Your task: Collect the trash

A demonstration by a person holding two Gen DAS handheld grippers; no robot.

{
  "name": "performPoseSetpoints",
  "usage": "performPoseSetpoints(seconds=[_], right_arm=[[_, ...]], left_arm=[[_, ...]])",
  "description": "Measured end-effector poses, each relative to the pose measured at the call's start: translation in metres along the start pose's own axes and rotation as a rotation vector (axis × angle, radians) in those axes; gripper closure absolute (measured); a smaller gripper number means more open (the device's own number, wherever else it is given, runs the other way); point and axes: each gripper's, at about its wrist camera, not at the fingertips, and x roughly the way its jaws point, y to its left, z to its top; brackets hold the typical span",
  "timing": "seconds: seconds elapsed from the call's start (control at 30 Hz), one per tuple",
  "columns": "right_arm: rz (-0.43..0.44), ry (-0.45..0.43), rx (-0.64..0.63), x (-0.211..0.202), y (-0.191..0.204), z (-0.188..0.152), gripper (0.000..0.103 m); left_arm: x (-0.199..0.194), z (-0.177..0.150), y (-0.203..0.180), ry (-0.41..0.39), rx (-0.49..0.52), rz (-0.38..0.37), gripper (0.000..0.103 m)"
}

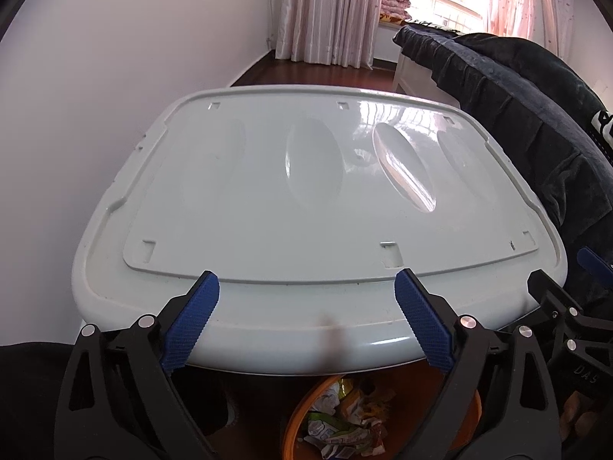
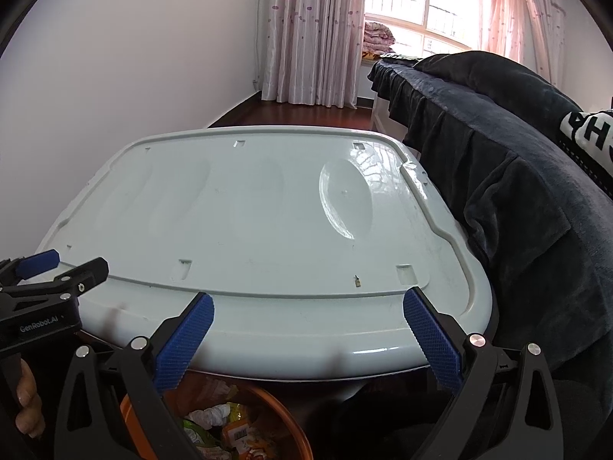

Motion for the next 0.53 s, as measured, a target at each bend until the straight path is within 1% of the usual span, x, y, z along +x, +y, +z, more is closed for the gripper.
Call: performPoseSetpoints(seconds=[0.2, 0.27, 0.37, 0.53], right_arm=[[-0.009, 0.002, 0.017, 0.001, -0.003, 0.0, 0.005], [-0.013, 0.0, 0.024, 0.001, -0.005, 0.0, 0.005], [-0.019, -0.001, 0.032, 0.001, -0.006, 0.0, 0.005], [-0.021, -0.008, 0.037, 0.0, -0.007, 0.0, 0.005]], left_arm=[[0.002, -0.001, 0.004, 0.015, -0.014, -0.023, 0.012], [0.003, -0.001, 0.004, 0.021, -0.023, -0.016, 0.012], [0.005, 0.0, 0.008, 0.044, -0.048, -0.025, 0.012], [0.006, -0.001, 0.011, 0.044, -0.056, -0.015, 0.012]])
